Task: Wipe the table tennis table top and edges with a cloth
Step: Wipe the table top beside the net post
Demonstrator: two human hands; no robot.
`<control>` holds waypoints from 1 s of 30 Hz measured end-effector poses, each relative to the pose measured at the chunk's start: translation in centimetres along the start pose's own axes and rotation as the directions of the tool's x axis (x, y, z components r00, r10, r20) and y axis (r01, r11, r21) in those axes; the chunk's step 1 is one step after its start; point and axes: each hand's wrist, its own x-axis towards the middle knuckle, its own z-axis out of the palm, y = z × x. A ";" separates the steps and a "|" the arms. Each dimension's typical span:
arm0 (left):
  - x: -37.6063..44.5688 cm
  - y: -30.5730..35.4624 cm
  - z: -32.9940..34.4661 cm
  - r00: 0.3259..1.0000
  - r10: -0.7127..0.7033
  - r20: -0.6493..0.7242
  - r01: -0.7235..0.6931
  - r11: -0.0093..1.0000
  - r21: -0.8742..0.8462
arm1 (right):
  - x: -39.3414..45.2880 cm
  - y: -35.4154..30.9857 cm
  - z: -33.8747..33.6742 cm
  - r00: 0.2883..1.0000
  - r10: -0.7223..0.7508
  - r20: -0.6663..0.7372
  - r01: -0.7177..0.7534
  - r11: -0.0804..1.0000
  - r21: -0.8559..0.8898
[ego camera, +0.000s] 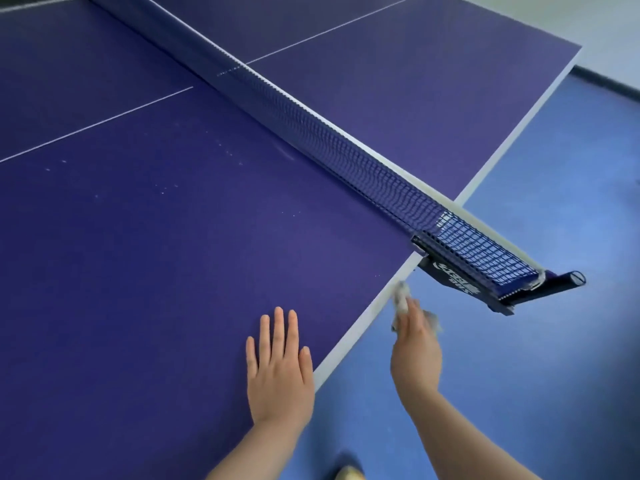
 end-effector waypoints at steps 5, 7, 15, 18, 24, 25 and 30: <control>-1.9 -1.3 -1.0 0.997 0.063 0.054 -0.066 0.997 0.051 | -2.5 1.2 -3.9 1.000 -0.025 -0.009 0.025 1.000 -0.006; -1.9 -3.4 -1.2 1.000 -0.028 -0.003 0.028 0.997 0.074 | -3.2 -0.8 -3.1 0.943 -0.332 -0.008 0.332 0.942 0.047; 0.8 -4.0 -1.4 0.991 -0.130 -0.046 0.132 0.989 0.061 | -2.7 -7.9 3.9 0.627 -0.647 0.435 0.702 0.711 0.047; 2.8 -3.6 -1.7 0.998 -0.049 -0.037 0.052 0.995 0.086 | -1.0 -8.2 4.7 0.741 -0.600 0.301 0.631 0.776 -0.008; 5.9 -2.7 -1.2 0.999 0.006 -0.043 0.000 0.993 0.117 | 4.6 -4.3 3.2 0.960 -0.280 0.006 0.280 0.958 -0.055; 6.0 -2.7 -1.2 0.999 0.001 -0.037 0.004 0.991 0.135 | 5.1 -3.2 2.5 0.976 -0.216 -0.011 0.215 0.976 -0.027; 5.9 -2.8 -0.9 1.000 0.016 -0.014 -0.014 0.990 0.138 | 3.2 1.2 -1.5 0.932 0.345 -0.107 -0.321 0.927 0.195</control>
